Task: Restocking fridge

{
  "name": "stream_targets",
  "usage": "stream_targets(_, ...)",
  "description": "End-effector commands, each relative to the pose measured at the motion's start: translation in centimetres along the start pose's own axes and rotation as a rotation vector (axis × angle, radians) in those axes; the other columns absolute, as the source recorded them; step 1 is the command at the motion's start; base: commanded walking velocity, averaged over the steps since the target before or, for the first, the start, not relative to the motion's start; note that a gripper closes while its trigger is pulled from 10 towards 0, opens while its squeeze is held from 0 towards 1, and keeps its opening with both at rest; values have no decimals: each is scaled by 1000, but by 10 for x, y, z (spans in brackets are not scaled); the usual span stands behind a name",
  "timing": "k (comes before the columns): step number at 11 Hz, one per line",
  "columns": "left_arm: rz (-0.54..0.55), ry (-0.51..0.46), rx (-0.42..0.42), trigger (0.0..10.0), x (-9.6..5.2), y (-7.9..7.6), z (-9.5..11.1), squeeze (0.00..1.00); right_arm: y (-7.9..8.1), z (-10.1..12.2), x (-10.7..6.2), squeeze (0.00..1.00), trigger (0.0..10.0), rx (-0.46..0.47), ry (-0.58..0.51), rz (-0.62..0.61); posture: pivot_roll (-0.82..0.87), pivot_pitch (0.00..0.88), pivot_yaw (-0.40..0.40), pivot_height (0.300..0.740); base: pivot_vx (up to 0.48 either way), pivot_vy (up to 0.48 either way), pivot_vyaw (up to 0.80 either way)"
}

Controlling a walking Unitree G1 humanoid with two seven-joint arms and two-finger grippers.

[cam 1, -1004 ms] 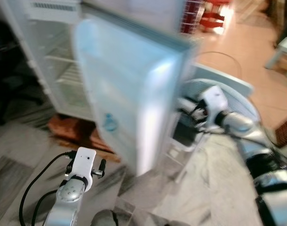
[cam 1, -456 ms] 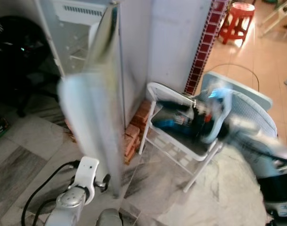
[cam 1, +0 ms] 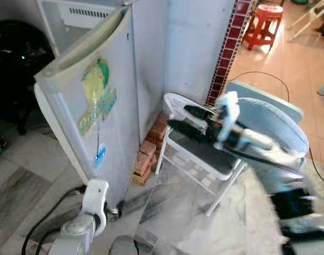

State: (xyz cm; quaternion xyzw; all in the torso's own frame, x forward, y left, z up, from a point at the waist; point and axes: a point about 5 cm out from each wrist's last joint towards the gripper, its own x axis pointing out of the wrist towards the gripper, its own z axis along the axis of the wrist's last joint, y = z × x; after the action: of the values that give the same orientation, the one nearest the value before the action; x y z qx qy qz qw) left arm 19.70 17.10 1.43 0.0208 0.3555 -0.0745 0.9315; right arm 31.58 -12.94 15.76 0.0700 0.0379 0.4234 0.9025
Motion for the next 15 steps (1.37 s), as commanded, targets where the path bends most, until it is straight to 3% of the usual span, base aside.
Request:
stream_targets(1,111,-38,-22,10000,4,19,10,0,-4,0,4,0,10000,-21,2,-87,138,0,-5,740,0,0,0)
stream_targets(2,188,-57,-23,10000,6,36,17,0,4,3,12,0,10000,-71,-43,-147,136,0,-6,740,0,0,0)
stream_targets(3,227,-41,-45,10000,4,43,16,0,9,7,25,0,10000,-51,-90,-259,124,0,-8,740,0,0,0)
stream_targets(4,237,-15,-101,10000,2,42,12,0,11,7,37,0,10000,-34,-109,-322,127,0,-8,740,0,0,0)
stream_targets(5,194,17,-163,10000,-1,26,5,0,30,9,63,0,10000,13,-136,-269,133,0,-11,740,0,0,0)
stream_targets(6,165,52,-180,10000,-1,17,-2,0,43,17,75,0,10000,45,-185,-228,133,0,-13,740,0,0,800)
stream_targets(7,79,129,-231,10000,-4,-2,-13,0,76,27,95,0,10000,71,-210,-80,138,0,-21,740,0,0,800)
stream_targets(8,57,145,-218,10000,-7,-3,-14,0,119,31,102,0,10000,75,-187,200,142,0,-24,740,0,0,800)
stream_targets(9,37,141,-106,10000,-8,-2,-12,0,150,29,99,0,10000,-10,-170,402,146,0,-27,740,0,0,800)
stream_targets(10,34,138,-19,10000,-9,-5,-9,0,153,26,104,0,10000,-29,-160,382,149,0,-29,740,0,0,0)
stream_targets(12,35,117,48,10000,-6,-6,-4,0,154,21,109,0,10000,-51,-112,391,148,0,-34,740,0,0,0)
stream_targets(13,34,106,44,10000,-4,-7,-4,0,155,18,109,0,10000,-51,-99,396,148,0,-34,740,0,0,0)
stream_targets(15,108,37,33,10000,12,6,3,0,142,-7,110,0,10000,-127,-18,338,148,0,-34,740,0,0,0)
